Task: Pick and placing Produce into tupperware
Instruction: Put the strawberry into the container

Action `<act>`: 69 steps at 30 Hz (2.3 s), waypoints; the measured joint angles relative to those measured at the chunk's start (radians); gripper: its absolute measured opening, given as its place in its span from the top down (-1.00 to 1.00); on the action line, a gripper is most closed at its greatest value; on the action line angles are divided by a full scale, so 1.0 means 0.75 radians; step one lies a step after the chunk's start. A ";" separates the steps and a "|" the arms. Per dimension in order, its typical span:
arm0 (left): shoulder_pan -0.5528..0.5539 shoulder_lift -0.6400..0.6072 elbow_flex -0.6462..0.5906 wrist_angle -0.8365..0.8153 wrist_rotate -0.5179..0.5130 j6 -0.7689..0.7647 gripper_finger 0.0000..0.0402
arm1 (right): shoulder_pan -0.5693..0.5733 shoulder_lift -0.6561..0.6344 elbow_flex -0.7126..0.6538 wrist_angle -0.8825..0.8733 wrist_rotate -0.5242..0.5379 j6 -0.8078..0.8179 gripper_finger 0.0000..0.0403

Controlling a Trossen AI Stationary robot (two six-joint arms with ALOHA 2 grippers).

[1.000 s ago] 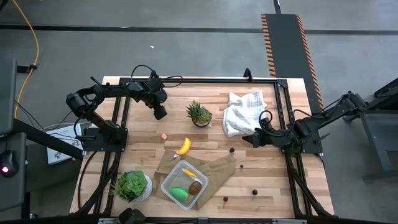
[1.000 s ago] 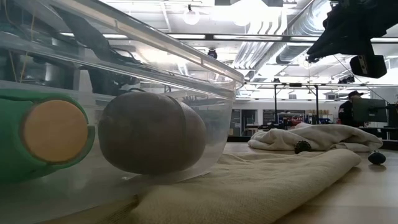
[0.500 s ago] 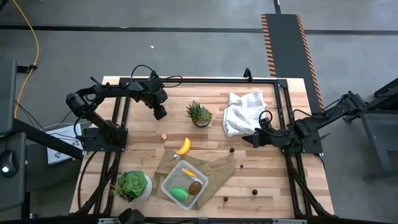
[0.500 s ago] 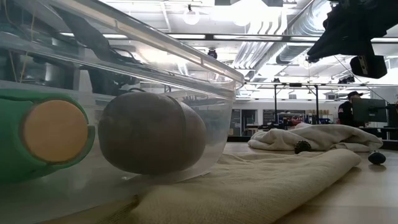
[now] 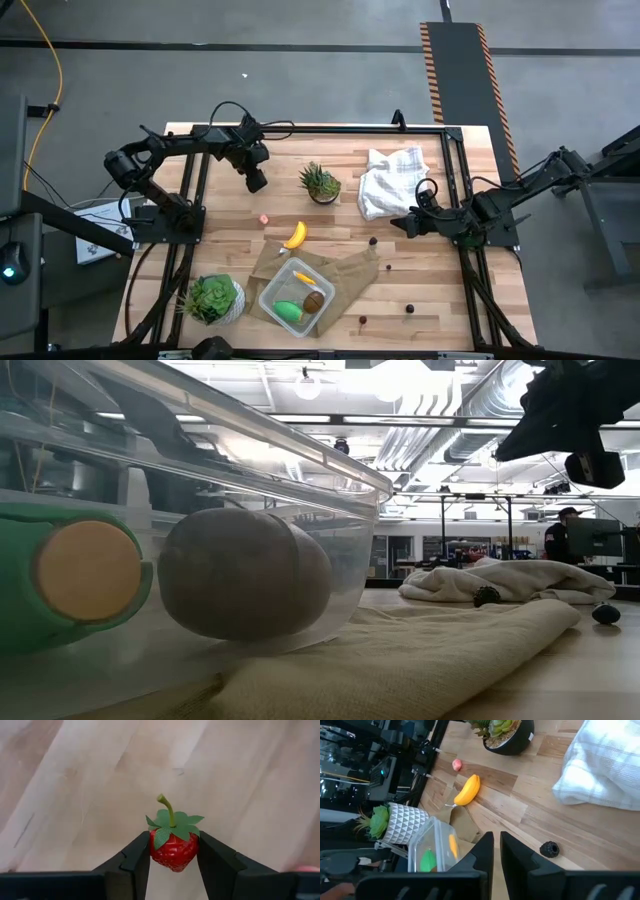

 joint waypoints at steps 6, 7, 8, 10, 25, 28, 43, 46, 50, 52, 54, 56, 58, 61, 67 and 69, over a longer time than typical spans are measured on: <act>0.000 -0.008 0.146 -0.178 0.052 0.064 0.34 | 0.000 0.000 0.000 -0.013 0.000 -0.005 0.90; 0.000 -0.011 0.171 -0.213 0.068 0.065 0.34 | 0.000 0.000 0.000 -0.013 0.000 -0.012 0.90; 0.000 -0.013 0.196 -0.244 0.082 0.066 0.34 | 0.000 0.000 0.000 -0.013 0.001 -0.019 0.90; 0.000 -0.016 0.242 -0.296 0.123 0.075 0.34 | 0.000 0.000 0.000 -0.015 0.001 -0.020 0.90; -0.259 -0.125 0.334 -0.669 0.362 0.027 0.34 | 0.000 0.000 0.000 -0.015 0.001 -0.055 0.90; -0.377 -0.172 0.334 -0.677 0.404 -0.043 0.34 | 0.001 0.000 0.000 -0.016 0.001 -0.055 0.90; -1.047 -0.380 0.334 -0.388 0.376 -0.582 0.33 | 0.000 0.000 -0.001 -0.038 0.001 -0.063 0.90; -1.178 -0.387 0.334 -0.270 0.287 -0.711 0.33 | 0.000 0.000 -0.001 -0.034 0.001 -0.078 0.90; -1.329 -0.386 0.334 -0.137 0.136 -0.861 0.33 | 0.000 0.000 -0.001 -0.034 0.000 -0.098 0.90; -1.391 -0.378 0.334 -0.073 0.041 -0.927 0.32 | 0.000 0.000 -0.001 -0.030 -0.002 -0.110 0.90; -1.437 -0.375 0.334 -0.033 -0.057 -0.994 0.32 | 0.001 0.000 -0.001 -0.022 -0.014 -0.131 0.90; -1.475 -0.365 0.334 0.024 -0.136 -1.077 0.32 | 0.001 0.000 -0.001 -0.014 -0.040 -0.136 0.90; -1.507 -0.343 0.335 0.069 -0.184 -1.130 0.32 | 0.001 0.000 -0.001 -0.014 -0.061 -0.140 0.90; -1.556 -0.298 0.336 0.157 -0.231 -1.183 0.32 | 0.001 0.002 -0.001 -0.014 -0.097 -0.171 0.90; -1.641 -0.144 0.340 0.255 -0.302 -1.245 0.32 | 0.002 0.012 -0.002 -0.008 -0.134 -0.223 0.90; -1.654 -0.085 0.354 0.280 -0.330 -1.248 0.32 | 0.001 0.014 -0.002 -0.014 -0.159 -0.239 0.90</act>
